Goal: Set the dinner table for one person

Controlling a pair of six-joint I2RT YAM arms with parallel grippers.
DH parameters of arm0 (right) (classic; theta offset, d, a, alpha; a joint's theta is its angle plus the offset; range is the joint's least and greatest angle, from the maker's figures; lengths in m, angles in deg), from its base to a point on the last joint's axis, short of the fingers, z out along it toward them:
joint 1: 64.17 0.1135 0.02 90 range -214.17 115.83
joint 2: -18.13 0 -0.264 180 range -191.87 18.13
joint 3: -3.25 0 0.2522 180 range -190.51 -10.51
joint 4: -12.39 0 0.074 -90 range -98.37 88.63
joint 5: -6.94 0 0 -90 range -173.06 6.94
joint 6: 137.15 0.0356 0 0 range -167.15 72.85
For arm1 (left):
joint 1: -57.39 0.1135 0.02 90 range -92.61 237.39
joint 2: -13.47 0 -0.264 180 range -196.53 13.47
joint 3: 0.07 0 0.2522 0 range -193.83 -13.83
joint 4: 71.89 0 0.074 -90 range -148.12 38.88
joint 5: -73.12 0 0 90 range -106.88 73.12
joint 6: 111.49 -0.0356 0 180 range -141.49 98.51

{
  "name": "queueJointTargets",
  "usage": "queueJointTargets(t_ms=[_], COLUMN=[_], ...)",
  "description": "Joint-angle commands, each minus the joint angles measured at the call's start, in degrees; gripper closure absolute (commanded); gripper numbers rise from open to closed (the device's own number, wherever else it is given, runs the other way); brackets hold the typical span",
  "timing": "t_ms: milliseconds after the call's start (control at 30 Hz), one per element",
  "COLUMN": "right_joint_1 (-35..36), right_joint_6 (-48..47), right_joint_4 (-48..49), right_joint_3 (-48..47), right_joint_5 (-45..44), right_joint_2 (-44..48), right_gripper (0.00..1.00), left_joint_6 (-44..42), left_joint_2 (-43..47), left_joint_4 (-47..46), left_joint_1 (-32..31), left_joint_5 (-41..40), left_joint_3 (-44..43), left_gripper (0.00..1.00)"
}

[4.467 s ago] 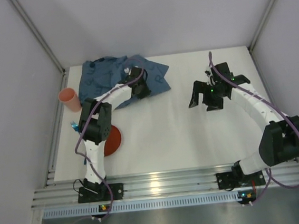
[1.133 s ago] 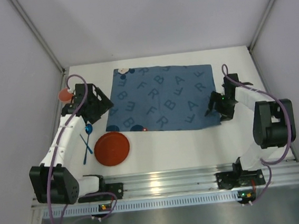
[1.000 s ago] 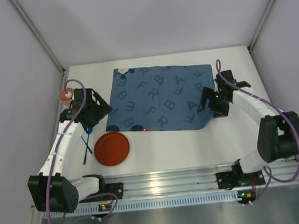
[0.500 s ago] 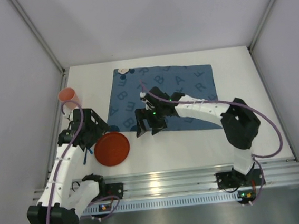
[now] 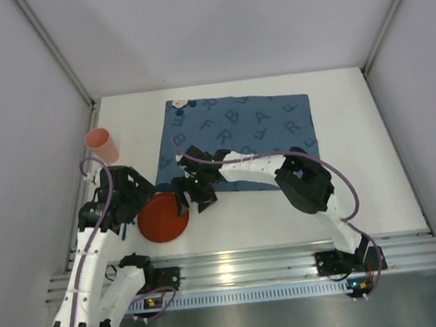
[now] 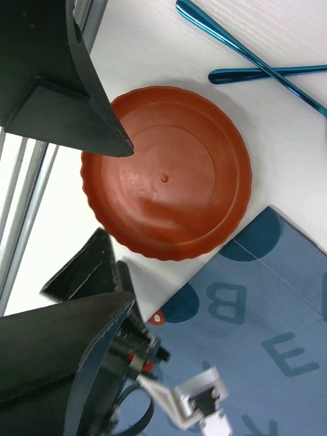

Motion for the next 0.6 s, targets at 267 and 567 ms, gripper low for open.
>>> queueJointTargets(t_ms=[267, 567], right_joint_1=[2.4, 2.5], right_joint_6=[2.2, 0.8], right_joint_4=[7.4, 6.8], right_joint_3=[-4.6, -6.9], right_joint_5=[-2.3, -4.1], right_joint_2=[-6.1, -6.2], right_gripper=[0.36, 0.93], left_joint_6=[-1.3, -4.4], left_joint_2=[3.0, 0.5], left_joint_4=[6.6, 7.7], left_joint_1=[0.0, 0.0], left_joint_5=[-1.6, -3.6], left_joint_3=[-5.2, -7.4], left_gripper=[0.15, 0.14])
